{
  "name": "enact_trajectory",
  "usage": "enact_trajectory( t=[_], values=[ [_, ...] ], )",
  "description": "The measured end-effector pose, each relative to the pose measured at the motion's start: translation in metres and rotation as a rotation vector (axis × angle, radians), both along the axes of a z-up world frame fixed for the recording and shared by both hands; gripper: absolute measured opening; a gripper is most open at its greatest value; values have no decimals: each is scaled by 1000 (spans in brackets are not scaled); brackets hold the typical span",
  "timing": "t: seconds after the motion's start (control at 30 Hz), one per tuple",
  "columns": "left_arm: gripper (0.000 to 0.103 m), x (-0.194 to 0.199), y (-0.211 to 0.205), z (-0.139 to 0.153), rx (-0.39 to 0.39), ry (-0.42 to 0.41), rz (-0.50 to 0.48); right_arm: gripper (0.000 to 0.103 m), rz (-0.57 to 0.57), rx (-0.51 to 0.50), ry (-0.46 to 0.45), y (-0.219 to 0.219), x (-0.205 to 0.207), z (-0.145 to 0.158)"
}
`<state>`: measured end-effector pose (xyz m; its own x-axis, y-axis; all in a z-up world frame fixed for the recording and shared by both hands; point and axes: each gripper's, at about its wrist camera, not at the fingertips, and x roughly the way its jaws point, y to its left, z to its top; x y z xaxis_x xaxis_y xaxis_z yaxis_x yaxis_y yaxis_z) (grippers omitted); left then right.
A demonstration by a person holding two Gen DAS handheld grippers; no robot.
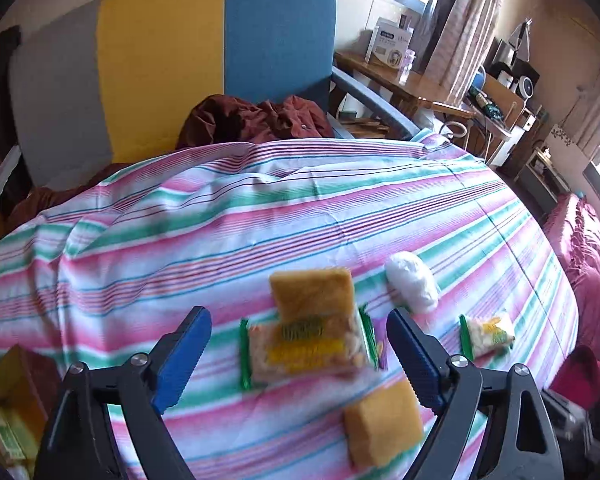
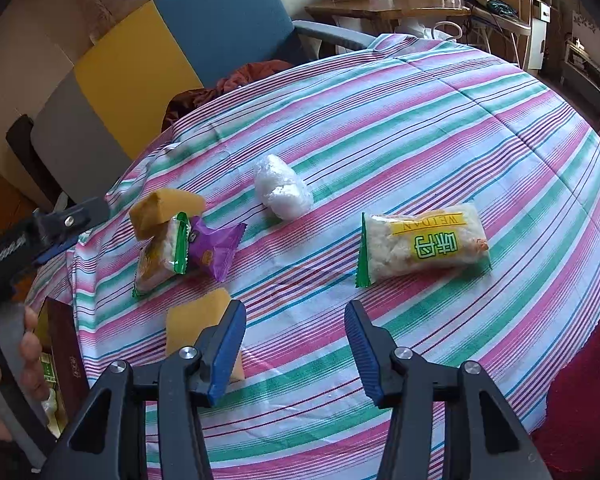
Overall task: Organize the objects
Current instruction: 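Grasp a yellow sponge with the left gripper while the right grasps the WEIDAN cracker packet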
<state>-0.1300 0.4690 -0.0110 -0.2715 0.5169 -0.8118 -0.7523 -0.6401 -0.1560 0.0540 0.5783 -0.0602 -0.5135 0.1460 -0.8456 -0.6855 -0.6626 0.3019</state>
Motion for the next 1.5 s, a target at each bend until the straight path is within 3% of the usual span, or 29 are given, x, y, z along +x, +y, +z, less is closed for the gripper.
enact_trajectory(
  t=[0.2,0.3,0.37,0.4,0.43,0.47,0.6,0.8,1.0,1.2,1.4,1.5],
  values=[
    [92,-29,46,-26,-70,-56,-4,53,12,-28,3,1,-1,-2],
    [92,-36,60,-47,-142,-74,-19,54,16,-36,1,2,-2,-3],
    [84,-40,62,-59,-155,-110,-18,54,16,-41,0,3,-3,-4],
    [68,-42,60,-62,-143,-130,-13,54,15,-43,-2,3,-3,-5],
    [59,-45,56,-63,-107,-178,-15,54,13,-43,-4,3,-3,-5],
    [59,-47,51,-61,-78,-202,-7,54,13,-43,-5,4,-3,-5],
    [58,-48,16,-35,6,-132,49,54,14,-46,-5,5,-3,-6],
    [58,-23,-49,-12,-11,-14,129,54,6,-41,-6,6,-2,-5],
    [58,26,-97,-48,-91,31,187,54,5,-39,-4,7,-3,-5],
    [58,54,-101,-91,-163,12,172,54,15,-30,6,5,-1,-2],
    [57,54,-104,-92,-118,23,196,54,75,-3,34,-5,-7,4],
    [57,61,-104,-93,-117,76,175,54,145,1,32,-13,-16,7]
  ],
)
